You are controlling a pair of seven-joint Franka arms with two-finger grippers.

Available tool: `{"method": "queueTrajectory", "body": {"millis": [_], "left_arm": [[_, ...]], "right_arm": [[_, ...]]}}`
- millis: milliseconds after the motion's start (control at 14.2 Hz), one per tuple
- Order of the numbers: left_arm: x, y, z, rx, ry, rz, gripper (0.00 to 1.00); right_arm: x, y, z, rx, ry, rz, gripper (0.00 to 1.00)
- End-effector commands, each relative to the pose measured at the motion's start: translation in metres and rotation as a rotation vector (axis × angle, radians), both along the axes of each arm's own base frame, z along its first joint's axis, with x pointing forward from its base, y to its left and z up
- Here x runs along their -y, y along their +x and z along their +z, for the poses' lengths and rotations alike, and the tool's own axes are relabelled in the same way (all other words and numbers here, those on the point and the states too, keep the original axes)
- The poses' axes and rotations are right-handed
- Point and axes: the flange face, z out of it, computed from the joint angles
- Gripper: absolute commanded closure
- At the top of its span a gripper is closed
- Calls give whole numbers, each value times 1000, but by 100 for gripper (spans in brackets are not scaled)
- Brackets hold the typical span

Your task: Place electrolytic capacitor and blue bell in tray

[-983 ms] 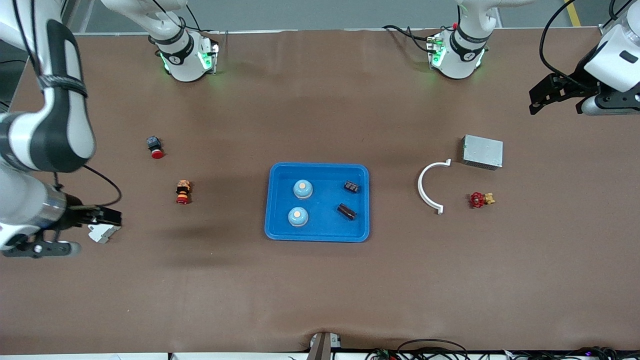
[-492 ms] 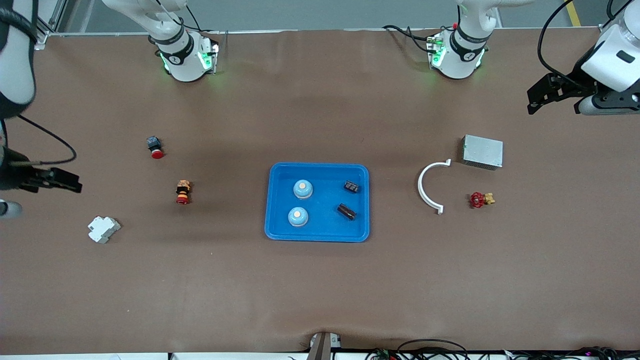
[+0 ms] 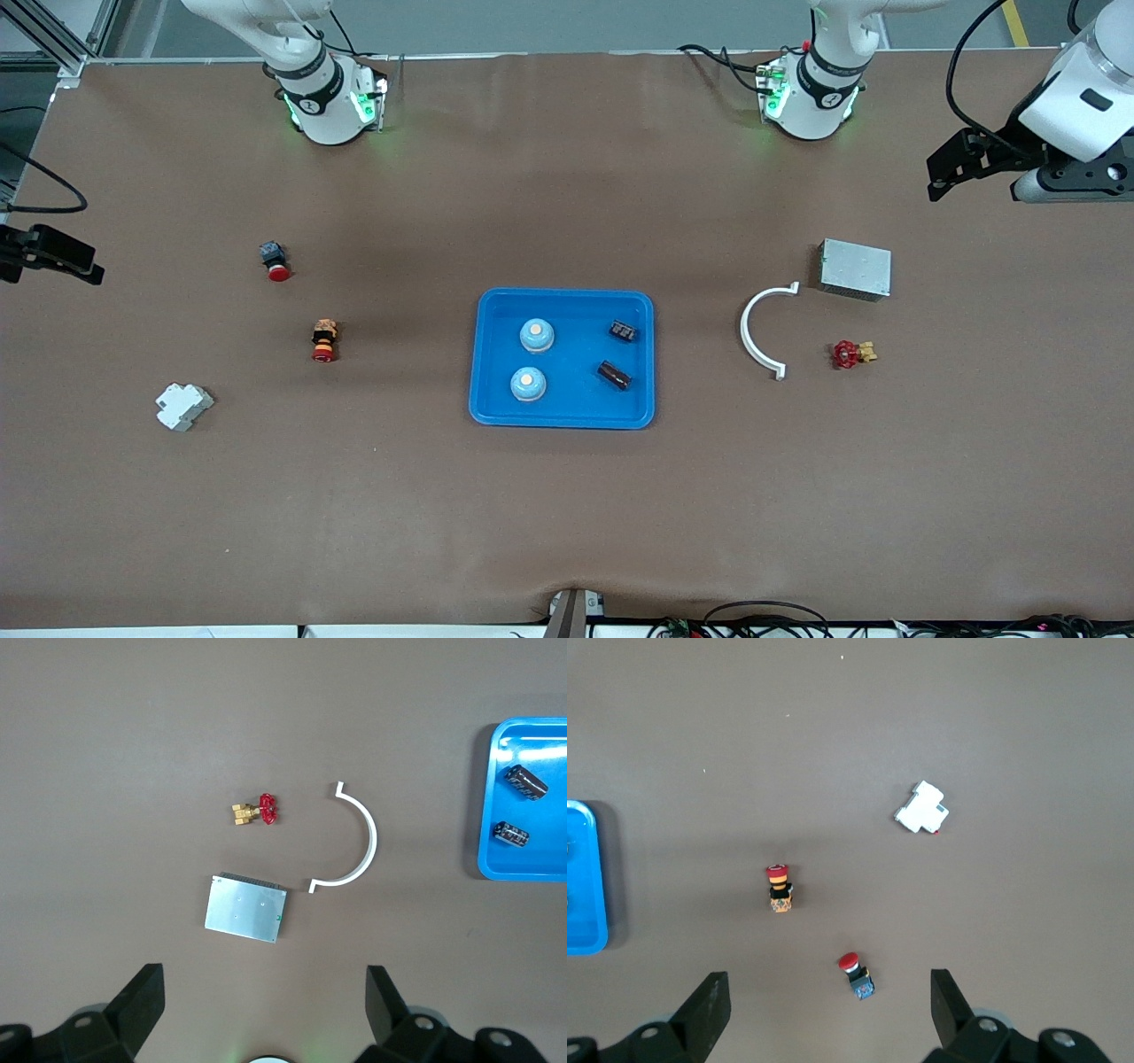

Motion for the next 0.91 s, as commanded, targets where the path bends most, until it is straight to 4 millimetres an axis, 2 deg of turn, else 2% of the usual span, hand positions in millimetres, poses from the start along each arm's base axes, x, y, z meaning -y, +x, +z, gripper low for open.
{"method": "queueTrajectory", "body": {"millis": [0,281,492,843], "left_arm": [[-1,-3,5,4,-9,-10,0],[1,-5,6,3,-7,-13,0],[10,-4,5,6,-6,-19,0],[8,-2,3,3,-8,-5,0]], "right_arm": [[6,-12,11,-18,13,-16,0],[18,-29,33,2,13,-38,0],[17,-35,35,-18,25,-42,0],[15,-43,41,-31,44,-67,0]]}}
